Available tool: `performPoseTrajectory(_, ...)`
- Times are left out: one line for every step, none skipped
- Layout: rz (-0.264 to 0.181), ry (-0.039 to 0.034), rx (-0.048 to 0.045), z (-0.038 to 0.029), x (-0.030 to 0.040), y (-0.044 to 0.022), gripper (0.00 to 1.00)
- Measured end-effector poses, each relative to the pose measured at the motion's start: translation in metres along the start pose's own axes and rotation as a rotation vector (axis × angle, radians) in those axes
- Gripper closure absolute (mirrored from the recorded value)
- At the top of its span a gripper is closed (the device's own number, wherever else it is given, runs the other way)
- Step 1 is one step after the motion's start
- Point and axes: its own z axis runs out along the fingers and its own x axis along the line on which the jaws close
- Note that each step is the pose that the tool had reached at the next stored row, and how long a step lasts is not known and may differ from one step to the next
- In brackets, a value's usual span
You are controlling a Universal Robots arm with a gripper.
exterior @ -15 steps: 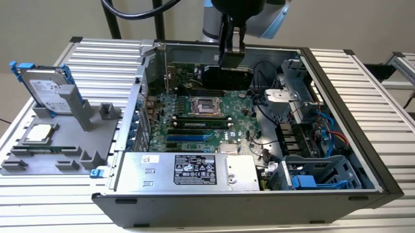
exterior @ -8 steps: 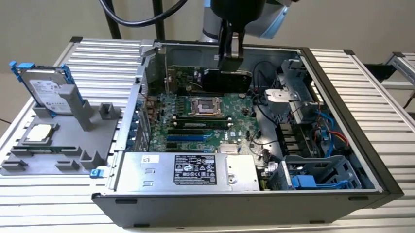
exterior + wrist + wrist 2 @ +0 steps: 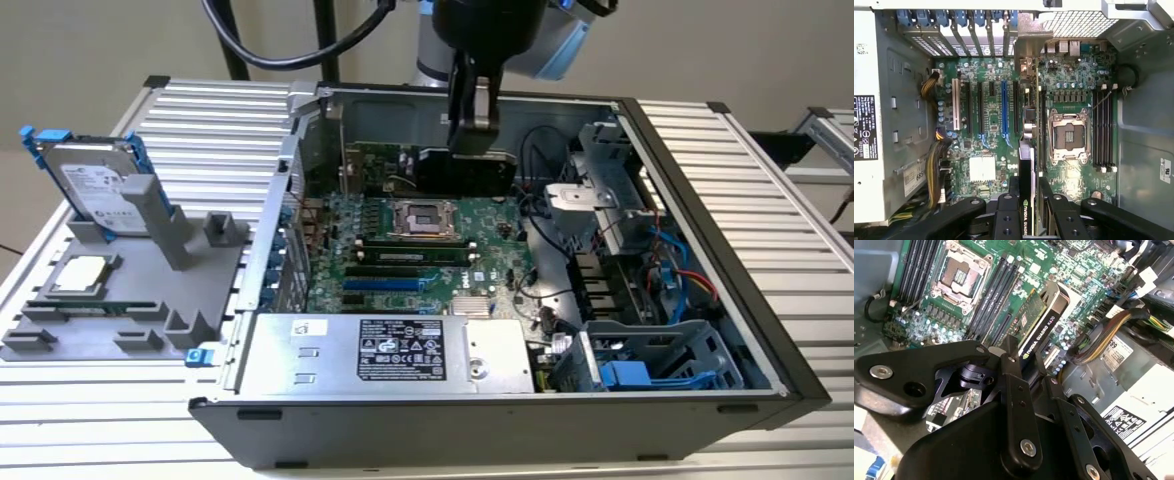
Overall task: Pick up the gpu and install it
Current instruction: 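Insert the gpu into the slot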
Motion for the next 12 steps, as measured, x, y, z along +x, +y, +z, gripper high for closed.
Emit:
performPoseTrajectory(0.000,0.0000,0.0000,0.0009,0.0001,0.0000,1.00)
performPoseTrajectory(0.000,-0.0001,0.0000,0.0019,0.0001,0.0000,1.00)
performPoseTrajectory(0.000,0.0001,-0.0001,0.0027,0.0002,0.0000,1.00)
performPoseTrajectory(0.000,0.0000,0.0000,0.0035,0.0002,0.0000,1.00)
performPoseTrajectory(0.000,0.0000,0.0000,0.0043,0.0003,-0.0001,1.00)
performPoseTrajectory(0.000,0.0000,0.0000,0.0051,0.0004,-0.0001,1.00)
performPoseTrajectory(0.000,0.0000,0.0000,0.0059,0.0004,-0.0001,1.00)
performPoseTrajectory(0.000,0.0000,0.0000,0.0065,0.0005,-0.0001,1.00)
performPoseTrajectory(0.000,0.0000,0.0000,0.0072,0.0005,-0.0001,1.00)
performPoseTrajectory(0.000,0.0001,0.0000,0.0079,0.0005,-0.0001,1.00)
performPoseTrajectory(0.000,0.0000,-0.0001,0.0085,0.0006,-0.0001,1.00)
performPoseTrajectory(0.000,0.0000,0.0000,0.0090,0.0006,-0.0001,1.00)
